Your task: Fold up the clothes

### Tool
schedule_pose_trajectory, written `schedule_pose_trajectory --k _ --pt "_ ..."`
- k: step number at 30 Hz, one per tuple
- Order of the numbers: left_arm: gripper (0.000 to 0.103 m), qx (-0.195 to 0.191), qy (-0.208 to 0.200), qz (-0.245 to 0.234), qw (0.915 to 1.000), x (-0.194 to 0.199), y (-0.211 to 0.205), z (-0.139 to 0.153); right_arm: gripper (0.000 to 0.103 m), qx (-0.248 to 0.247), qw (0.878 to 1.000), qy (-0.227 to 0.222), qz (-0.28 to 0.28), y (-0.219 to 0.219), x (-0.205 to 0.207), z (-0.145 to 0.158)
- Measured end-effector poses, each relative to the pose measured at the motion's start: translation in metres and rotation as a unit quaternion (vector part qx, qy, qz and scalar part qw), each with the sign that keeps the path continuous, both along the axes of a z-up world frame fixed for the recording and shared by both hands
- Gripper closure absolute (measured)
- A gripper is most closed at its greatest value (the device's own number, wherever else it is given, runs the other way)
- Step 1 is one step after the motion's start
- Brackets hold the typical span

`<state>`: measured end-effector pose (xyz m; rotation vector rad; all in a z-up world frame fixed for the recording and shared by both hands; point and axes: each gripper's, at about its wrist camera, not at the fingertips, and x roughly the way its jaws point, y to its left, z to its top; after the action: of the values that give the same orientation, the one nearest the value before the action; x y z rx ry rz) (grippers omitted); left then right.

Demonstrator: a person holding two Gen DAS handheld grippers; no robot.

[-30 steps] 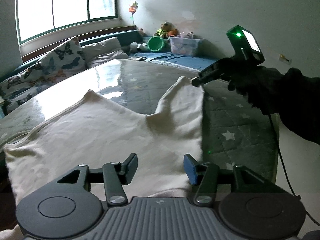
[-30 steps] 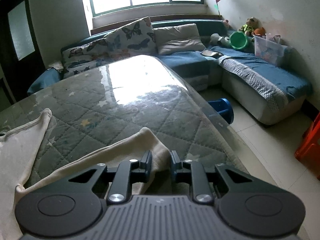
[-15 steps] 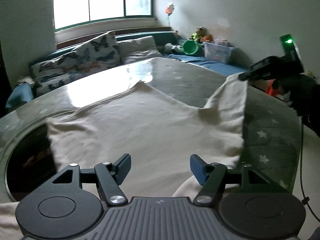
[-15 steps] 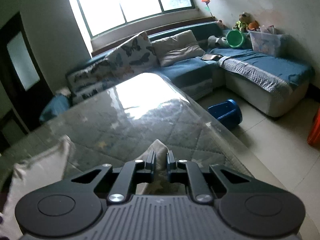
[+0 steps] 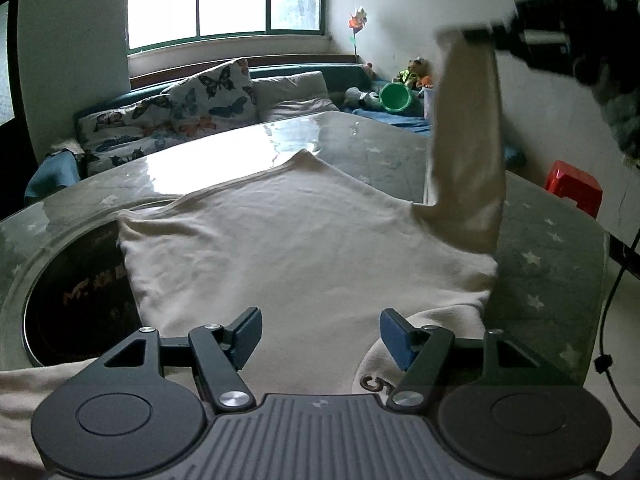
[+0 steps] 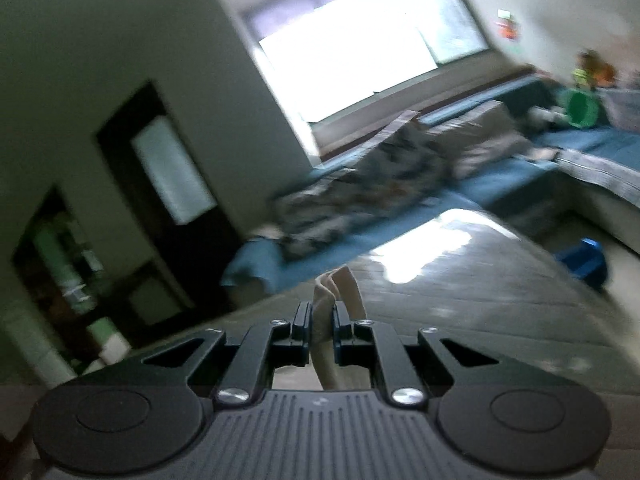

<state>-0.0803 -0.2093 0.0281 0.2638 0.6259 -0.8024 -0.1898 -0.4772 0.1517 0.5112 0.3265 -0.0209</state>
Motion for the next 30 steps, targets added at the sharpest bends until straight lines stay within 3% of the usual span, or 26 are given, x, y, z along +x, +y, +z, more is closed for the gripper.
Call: schedule_pose_trajectory --k 5,8,12,17,21,24,30 --pt "0.033 -0.010 0.003 0.006 0.9999 -0.002 0.006 0.001 0.092 -0.032 0.996 -0.022 0.084 0.074 0.020 0.007" --pt "0.032 -0.010 0.006 0.010 0.9999 -0.003 0.008 -0.001 0.084 -0.048 0.989 -0.018 0.138 0.115 0.032 -0.003" --pt "0.032 -0.011 0.007 0.016 0.9998 -0.003 0.015 -0.001 0.084 -0.078 0.981 -0.005 0.180 0.143 0.029 -0.012" --pt "0.032 -0.017 0.005 0.027 0.9995 -0.001 0.025 0.001 0.070 -0.137 0.980 0.043 0.137 0.125 0.013 -0.026" --pt "0.032 -0.026 0.005 0.035 0.9990 0.005 0.025 0.004 0.070 -0.175 0.975 0.113 0.080 0.097 0.005 -0.058" --pt "0.032 -0.031 0.004 0.037 0.9988 0.008 0.020 0.007 0.071 -0.173 0.971 0.155 0.060 0.082 0.004 -0.082" --pt "0.032 -0.025 0.003 0.018 0.9995 0.008 0.004 0.005 0.071 -0.155 0.968 0.188 0.067 0.074 0.005 -0.114"
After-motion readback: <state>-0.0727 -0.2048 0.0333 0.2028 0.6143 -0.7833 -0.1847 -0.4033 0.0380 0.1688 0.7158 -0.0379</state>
